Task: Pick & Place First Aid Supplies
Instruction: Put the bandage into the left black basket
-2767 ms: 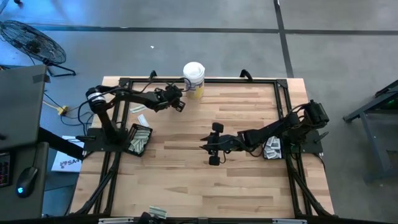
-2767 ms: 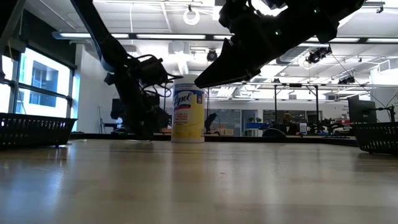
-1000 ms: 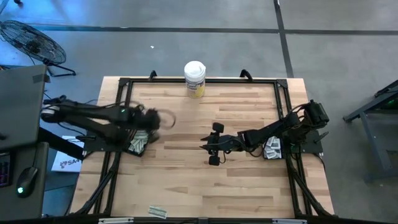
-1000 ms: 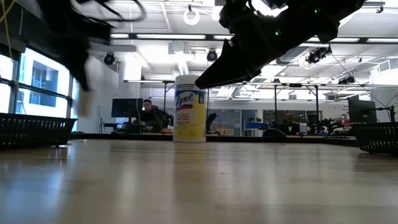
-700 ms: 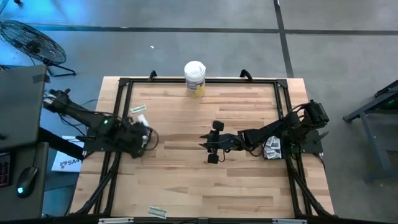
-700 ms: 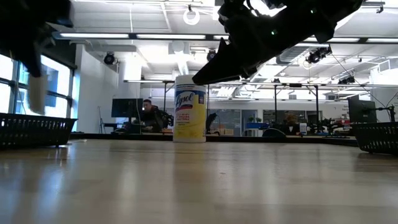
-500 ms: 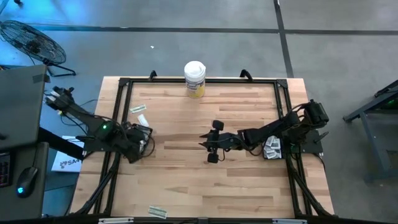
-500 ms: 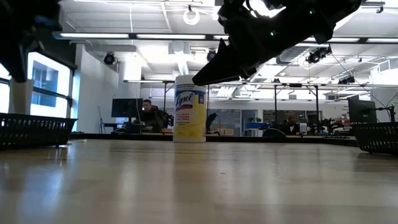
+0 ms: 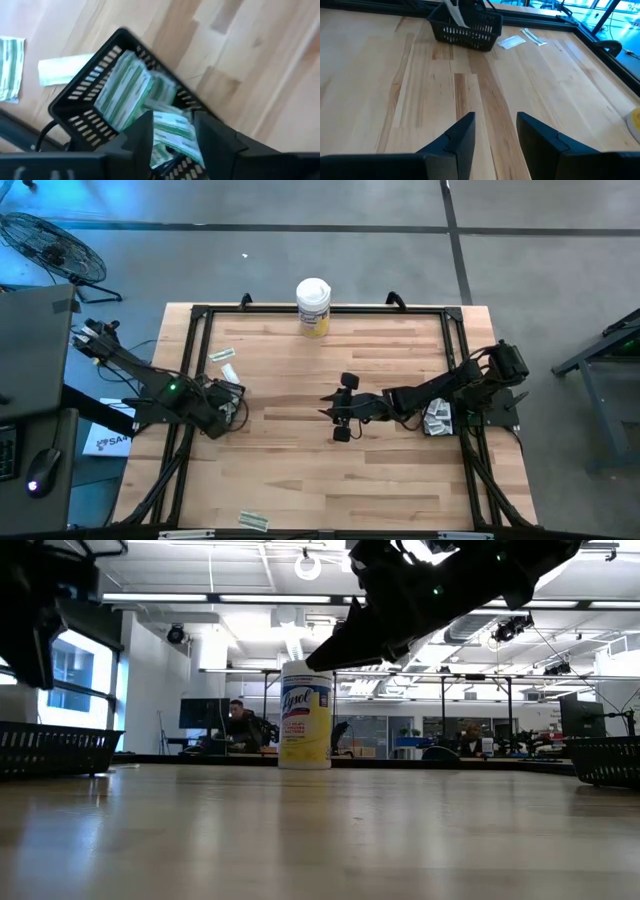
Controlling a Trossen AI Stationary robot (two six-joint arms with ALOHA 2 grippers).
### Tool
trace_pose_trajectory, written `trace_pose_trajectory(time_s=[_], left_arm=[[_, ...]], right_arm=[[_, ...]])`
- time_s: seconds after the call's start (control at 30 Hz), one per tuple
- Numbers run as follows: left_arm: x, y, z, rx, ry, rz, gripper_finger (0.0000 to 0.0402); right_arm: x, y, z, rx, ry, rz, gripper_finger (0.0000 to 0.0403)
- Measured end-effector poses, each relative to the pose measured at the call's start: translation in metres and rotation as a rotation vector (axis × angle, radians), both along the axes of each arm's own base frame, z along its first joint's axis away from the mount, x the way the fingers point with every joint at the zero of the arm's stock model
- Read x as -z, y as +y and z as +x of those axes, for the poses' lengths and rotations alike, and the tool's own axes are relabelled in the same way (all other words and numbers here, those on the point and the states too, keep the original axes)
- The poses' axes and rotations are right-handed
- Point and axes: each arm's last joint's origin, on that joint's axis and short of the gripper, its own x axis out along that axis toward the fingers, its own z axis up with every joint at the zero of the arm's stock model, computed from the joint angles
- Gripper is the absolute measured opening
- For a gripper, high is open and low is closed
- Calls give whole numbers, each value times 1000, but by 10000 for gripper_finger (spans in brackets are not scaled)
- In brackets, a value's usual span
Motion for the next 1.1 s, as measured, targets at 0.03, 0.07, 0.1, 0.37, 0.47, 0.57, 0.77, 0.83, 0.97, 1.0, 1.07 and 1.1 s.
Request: trace_pose_trajectory(time_s=[0.03,0.07,0.1,0.37,0.47,0.57,0.77,0.83,0.97,1.0,1.07,1.1], left_arm=[[-4,-1,1,3,-11,-7,144],[-7,-1,2,4,-22,-16,149],[-11,-2,3,4,-34,-24,152],[-21,0,6,2,-96,52,156],[-22,11,10,-115,-138,117,156],[-22,28,13,-262,-138,165,156],[-22,75,21,-580,-150,231,156],[-16,90,22,-655,-154,242,156],[2,118,24,-827,-220,235,156],[8,123,25,-862,-244,237,156],[21,133,28,-903,-285,245,156],[28,137,29,-909,-300,252,156]], right_arm=[[0,0,0,-1,-5,1,138],[-1,0,0,-2,-9,2,138],[-1,0,0,-3,-10,3,138],[-1,0,0,-3,-9,3,138],[-1,0,0,-6,-8,-4,138],[-1,0,1,-7,-14,-5,138],[-3,1,2,-12,-35,-2,138],[-3,1,2,-13,-37,-4,138],[-3,1,2,-24,-31,-29,138],[-3,0,2,-26,-29,-38,138],[-3,-2,2,-24,-27,-48,138],[-3,-4,2,-21,-27,-48,138]])
